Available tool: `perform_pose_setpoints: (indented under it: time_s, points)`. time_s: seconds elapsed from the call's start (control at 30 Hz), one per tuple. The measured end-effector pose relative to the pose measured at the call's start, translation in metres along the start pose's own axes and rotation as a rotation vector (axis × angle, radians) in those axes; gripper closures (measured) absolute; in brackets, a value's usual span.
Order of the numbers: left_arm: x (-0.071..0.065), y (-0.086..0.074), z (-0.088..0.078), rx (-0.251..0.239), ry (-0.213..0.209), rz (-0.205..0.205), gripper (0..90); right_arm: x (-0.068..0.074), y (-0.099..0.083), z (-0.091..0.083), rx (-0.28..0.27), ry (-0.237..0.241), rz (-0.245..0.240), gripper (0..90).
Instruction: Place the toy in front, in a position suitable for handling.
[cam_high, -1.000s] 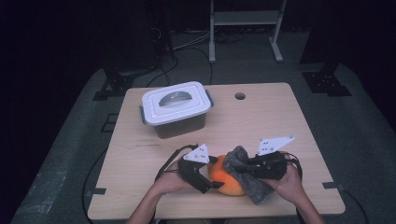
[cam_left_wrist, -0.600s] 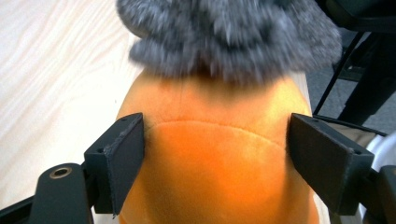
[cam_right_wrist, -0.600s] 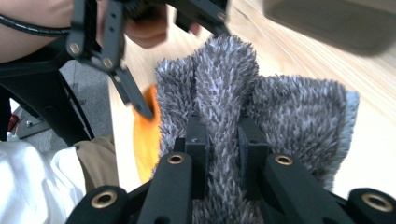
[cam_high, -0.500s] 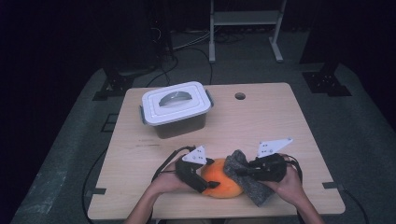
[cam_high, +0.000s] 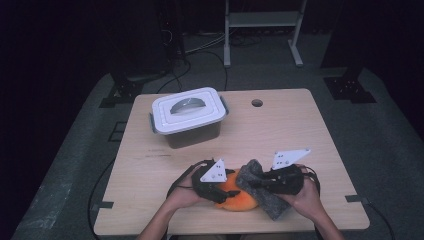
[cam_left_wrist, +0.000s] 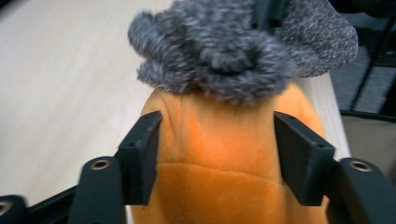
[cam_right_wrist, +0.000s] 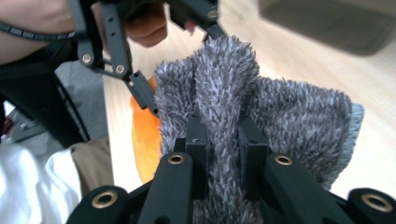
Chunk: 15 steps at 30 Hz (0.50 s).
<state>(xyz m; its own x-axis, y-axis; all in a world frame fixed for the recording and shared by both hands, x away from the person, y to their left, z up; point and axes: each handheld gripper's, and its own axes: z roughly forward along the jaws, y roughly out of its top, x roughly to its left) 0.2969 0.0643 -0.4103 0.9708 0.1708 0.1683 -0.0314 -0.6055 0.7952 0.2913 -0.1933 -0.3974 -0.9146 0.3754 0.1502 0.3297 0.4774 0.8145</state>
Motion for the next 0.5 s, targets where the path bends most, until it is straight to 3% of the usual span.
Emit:
perform_pose_setpoints:
  time_s: [0.07,0.17,0.27,0.33,0.4,0.5]
  points:
    - [-0.001,0.002,-0.001,-0.021,0.035,0.036,37.9,-0.001,0.002,-0.003,-0.027,-0.017,0.004,77.8]
    - [0.001,-0.001,0.001,-0.011,0.024,0.023,35.0,-0.001,0.003,0.0,-0.036,-0.026,0.003,77.7]
    - [0.008,-0.003,0.002,0.014,-0.014,-0.06,21.9,-0.001,0.001,0.008,-0.025,-0.011,0.01,77.7]
    - [0.01,-0.003,0.004,0.012,-0.017,-0.105,13.2,0.001,0.001,0.013,-0.018,0.006,0.011,77.7]
    - [0.009,-0.004,0.006,0.03,-0.016,-0.098,14.8,0.003,0.002,0.016,-0.015,0.01,-0.001,77.7]
    - [0.008,-0.008,0.004,0.035,-0.012,-0.077,25.4,0.002,0.001,0.013,-0.01,0.003,-0.002,77.7]
